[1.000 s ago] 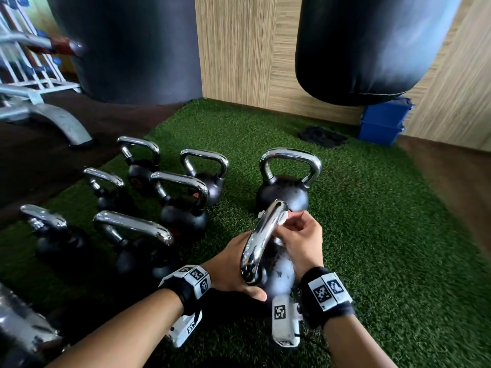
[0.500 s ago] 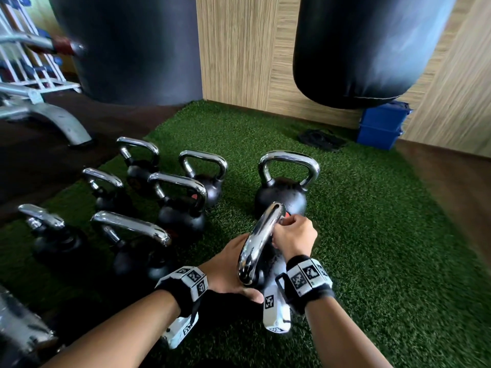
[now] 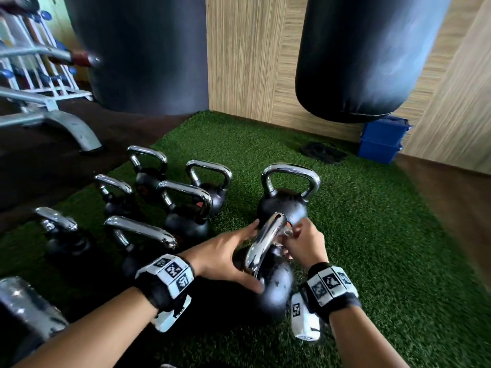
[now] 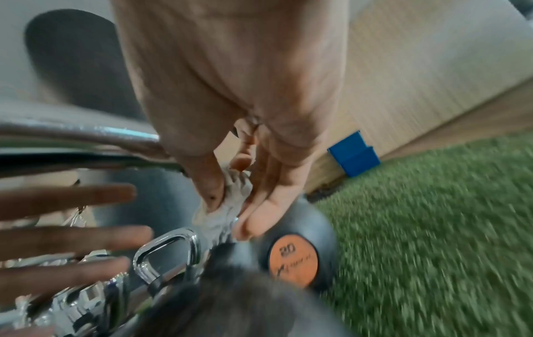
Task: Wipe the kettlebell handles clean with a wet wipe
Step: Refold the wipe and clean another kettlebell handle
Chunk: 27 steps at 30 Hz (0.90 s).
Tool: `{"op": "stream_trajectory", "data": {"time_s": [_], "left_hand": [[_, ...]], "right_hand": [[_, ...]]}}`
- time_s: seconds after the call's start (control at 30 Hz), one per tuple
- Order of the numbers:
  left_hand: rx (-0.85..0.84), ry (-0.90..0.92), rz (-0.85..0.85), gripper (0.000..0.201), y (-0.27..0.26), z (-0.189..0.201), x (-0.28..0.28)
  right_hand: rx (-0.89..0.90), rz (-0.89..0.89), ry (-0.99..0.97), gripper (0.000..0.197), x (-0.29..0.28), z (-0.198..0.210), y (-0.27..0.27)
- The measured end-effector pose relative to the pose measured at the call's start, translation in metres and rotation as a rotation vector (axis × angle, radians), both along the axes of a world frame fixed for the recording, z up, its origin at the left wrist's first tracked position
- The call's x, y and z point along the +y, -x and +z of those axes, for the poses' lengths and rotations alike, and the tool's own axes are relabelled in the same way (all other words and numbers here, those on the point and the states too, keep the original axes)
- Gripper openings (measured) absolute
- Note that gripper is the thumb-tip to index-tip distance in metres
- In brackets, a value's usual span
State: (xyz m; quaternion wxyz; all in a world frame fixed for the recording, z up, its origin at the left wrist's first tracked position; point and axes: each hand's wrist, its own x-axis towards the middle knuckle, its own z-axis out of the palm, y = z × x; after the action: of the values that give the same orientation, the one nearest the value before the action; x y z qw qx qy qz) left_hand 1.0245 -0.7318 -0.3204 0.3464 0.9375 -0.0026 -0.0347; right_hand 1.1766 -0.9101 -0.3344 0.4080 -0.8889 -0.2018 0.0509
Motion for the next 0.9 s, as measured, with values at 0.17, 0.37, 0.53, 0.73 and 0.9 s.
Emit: {"op": "stream_trajectory", "data": {"time_s": [0.17,0.37,0.53,0.73,0.9], "left_hand": [[-0.145,-0.231,0.056,0.09,-0.004,0.037,-0.035],[-0.107,-0.171,0.109,0.044,-0.011,0.047,-0.045],[-0.032,-0.304,0.008,0.069,-0.024,0.053,-0.024],[0.068,-0.588,-0.187,0.113,-0.05,0.072,0.008],[0.022,-0.672,-0.276,0.111,-0.066,0.074,0.013]], "right_hand": [[-0.305,0.394,0.261,0.052,0.003,0.043,-0.02],[-0.349,0.489,0.424,0.014,0.009,0.062,-0.015],[-0.318,0.409,0.438,0.02,-0.005,0.066,-0.008],[-0.319,0.277,0.465,0.019,-0.038,0.064,0.015],[-0.252,0.178,0.417,0.015,-0.054,0.056,0.041]]}}
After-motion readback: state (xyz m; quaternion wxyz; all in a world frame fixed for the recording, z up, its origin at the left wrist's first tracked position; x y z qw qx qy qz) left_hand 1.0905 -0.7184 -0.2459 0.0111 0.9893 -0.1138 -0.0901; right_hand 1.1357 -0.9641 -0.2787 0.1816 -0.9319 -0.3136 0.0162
